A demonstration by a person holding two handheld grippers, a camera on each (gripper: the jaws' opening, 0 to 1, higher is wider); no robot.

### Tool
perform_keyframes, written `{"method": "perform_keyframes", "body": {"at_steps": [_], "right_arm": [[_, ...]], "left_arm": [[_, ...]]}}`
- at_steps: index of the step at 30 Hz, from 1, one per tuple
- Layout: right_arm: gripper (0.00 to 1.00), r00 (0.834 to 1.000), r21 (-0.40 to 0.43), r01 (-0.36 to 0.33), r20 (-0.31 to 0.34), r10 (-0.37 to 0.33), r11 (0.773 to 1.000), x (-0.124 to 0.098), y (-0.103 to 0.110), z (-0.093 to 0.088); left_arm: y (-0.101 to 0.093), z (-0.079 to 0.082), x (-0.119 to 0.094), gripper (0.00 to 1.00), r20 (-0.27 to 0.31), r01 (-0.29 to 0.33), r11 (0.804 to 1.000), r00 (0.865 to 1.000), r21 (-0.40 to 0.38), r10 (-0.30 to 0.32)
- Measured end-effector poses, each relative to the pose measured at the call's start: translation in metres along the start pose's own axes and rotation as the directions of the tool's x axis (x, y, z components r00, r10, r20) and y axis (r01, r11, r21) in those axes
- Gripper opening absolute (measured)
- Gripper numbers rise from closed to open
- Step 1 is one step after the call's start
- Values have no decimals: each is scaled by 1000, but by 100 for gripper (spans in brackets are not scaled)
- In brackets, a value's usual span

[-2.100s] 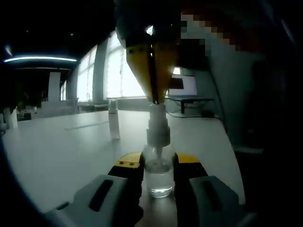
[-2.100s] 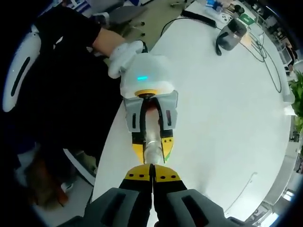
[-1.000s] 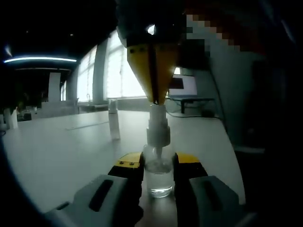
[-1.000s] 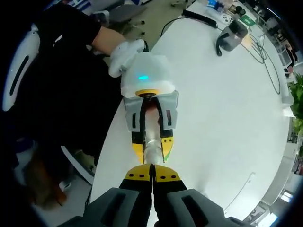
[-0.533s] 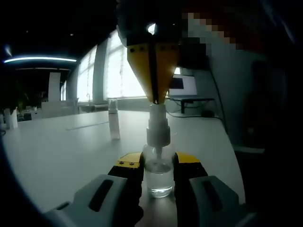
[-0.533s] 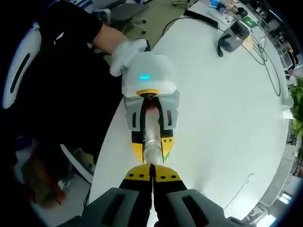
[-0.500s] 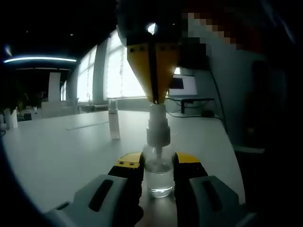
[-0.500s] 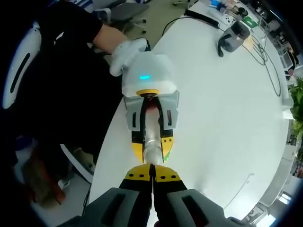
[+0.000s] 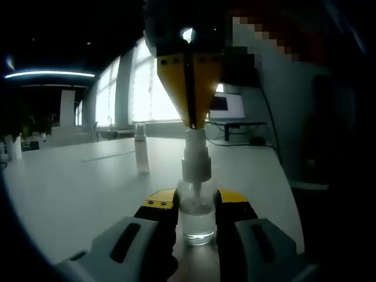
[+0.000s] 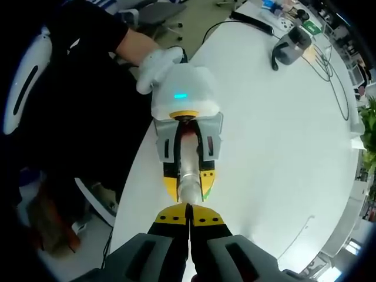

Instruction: Clamp pump bottle remove cover press pump head put on cover

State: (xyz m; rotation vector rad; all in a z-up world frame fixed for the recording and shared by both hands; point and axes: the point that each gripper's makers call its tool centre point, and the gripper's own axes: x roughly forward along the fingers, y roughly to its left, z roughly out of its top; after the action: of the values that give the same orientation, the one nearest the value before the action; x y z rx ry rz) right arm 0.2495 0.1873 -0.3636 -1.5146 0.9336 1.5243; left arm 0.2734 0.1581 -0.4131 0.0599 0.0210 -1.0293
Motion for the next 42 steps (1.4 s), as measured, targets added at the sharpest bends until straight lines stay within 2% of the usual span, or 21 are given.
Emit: {"method": "perform_keyframes", "body": {"at_steps": [27,35,42], "right_arm": [[0,1000,5,14,-26,-13,1000,5,1,0],[0,1000,27,14,12,-15,1000,0,0,-2],[0,1000,26,14,6,-14,1000,0,1,0]], "left_arm": [[0,0,-1,16,-1,-2,1000,1000,3,2],[-1,0,0,16,-1,-2,1000,1000,3,2],[0,0,0,16,-2,-2,1000,1000,3,2]]}}
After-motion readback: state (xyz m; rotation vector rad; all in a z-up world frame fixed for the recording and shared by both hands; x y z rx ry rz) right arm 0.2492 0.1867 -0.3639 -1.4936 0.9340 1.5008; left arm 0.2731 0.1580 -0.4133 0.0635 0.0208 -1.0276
